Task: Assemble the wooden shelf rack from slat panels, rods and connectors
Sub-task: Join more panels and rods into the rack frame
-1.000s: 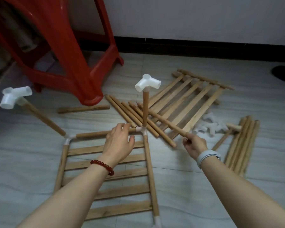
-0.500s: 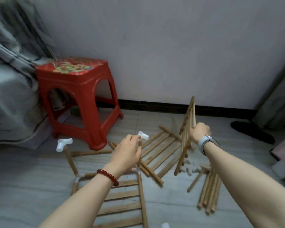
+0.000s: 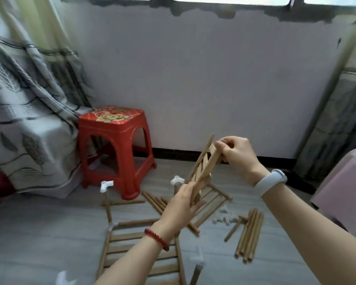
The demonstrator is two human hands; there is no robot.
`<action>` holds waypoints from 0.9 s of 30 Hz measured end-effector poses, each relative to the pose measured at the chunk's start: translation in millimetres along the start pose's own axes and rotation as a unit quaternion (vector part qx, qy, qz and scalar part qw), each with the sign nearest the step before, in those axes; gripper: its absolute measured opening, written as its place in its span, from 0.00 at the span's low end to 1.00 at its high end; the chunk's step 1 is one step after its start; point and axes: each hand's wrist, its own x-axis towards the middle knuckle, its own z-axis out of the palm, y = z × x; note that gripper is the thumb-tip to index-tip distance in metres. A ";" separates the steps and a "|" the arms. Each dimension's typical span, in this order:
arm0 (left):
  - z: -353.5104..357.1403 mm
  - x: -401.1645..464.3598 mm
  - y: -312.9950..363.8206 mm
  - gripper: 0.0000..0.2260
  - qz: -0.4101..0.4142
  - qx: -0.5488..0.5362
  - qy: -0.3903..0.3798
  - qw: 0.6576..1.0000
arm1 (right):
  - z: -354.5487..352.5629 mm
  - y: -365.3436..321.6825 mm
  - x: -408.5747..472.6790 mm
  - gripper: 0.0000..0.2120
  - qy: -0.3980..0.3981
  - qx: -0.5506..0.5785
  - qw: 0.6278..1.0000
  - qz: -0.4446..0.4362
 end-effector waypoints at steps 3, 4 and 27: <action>-30.7 -23.7 5.4 0.12 -0.004 -0.002 0.075 0.997 | 9.1 -19.9 -21.8 0.08 -0.007 0.099 0.995 -0.018; -41.4 -28.8 5.6 0.12 -0.007 0.007 0.099 0.995 | 12.8 -24.2 -26.9 0.07 -0.012 0.133 0.991 -0.016; -150.2 -108.4 -9.6 0.07 0.232 0.460 0.228 0.826 | 125.8 -26.0 -98.7 0.12 -0.198 -0.427 0.814 -0.340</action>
